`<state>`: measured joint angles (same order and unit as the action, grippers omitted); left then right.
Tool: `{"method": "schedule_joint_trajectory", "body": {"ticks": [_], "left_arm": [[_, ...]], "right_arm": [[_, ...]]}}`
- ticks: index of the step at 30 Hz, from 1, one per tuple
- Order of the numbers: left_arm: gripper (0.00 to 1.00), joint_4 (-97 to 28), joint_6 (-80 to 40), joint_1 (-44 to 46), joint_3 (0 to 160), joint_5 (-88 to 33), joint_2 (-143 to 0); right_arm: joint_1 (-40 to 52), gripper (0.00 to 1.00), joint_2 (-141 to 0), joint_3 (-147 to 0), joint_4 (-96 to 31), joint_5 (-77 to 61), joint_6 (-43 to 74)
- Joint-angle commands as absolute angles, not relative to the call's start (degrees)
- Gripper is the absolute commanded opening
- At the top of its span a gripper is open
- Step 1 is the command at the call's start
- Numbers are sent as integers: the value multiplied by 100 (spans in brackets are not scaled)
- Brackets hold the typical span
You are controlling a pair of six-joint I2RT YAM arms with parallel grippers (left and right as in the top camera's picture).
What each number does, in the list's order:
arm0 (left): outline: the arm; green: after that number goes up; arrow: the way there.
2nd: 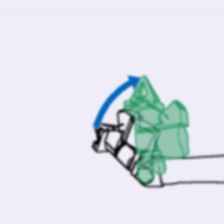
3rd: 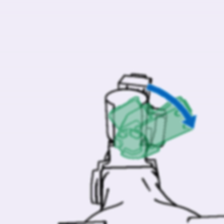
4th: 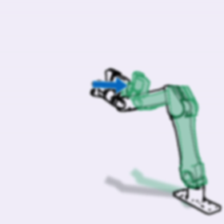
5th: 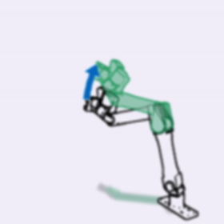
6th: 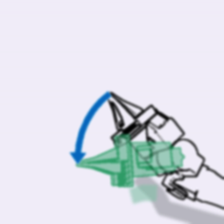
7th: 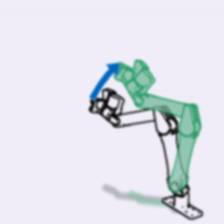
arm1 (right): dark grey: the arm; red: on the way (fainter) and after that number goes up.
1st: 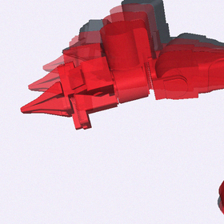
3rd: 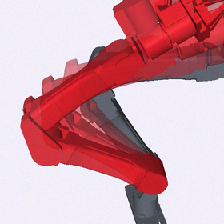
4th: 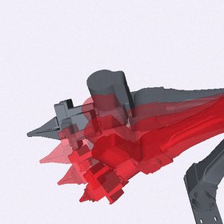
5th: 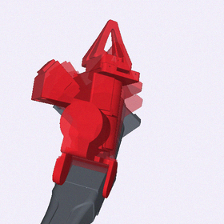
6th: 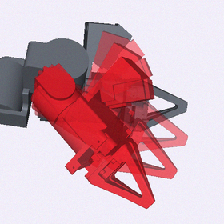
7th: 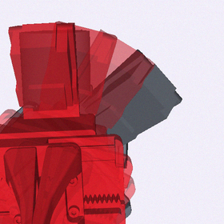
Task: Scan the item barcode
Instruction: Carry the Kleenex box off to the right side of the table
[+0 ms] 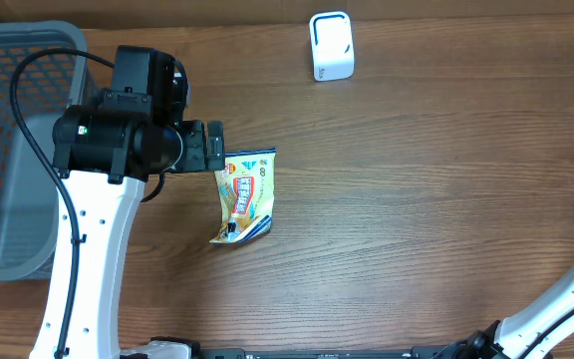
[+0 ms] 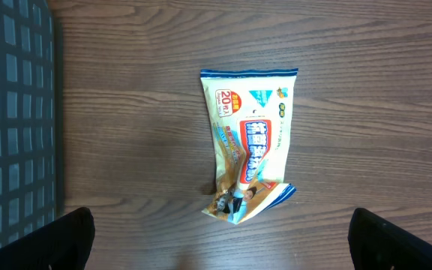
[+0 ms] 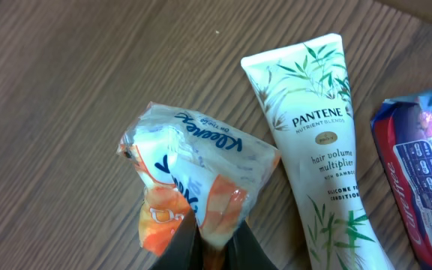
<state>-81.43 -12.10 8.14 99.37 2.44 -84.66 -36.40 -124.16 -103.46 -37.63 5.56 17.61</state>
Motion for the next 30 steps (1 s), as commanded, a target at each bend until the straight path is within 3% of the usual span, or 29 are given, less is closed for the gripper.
{"method": "schedule_joint_trajectory", "body": {"ticks": [1,11,12,14,19,25,30], "left_arm": [[100,-8134,-1288,790,10033,303,-8503],[100,-8134,-1286,790,10033,303,-8503],[100,-8134,-1288,790,10033,301,-8503],[100,-8136,-1288,790,10033,303,-8503],[100,-8134,-1288,790,10033,301,-8503],[100,-8134,-1288,790,10033,301,-8503],[100,-8134,-1286,790,10033,301,-8503]], "right_arm": [[-3677,8,-12551,-10278,-3732,497,1778],[-3677,9,-12895,-10272,-4003,1221,1782],[-3677,12,-12895,-10272,-4003,1219,1782],[-3677,34,-12892,-10272,-4003,1221,1780],[-3677,65,-12877,-10304,-4134,1219,1782],[-3669,67,-12508,-10586,-4331,941,1787],[-3667,71,-11813,-10698,-4270,-451,1859]]}}
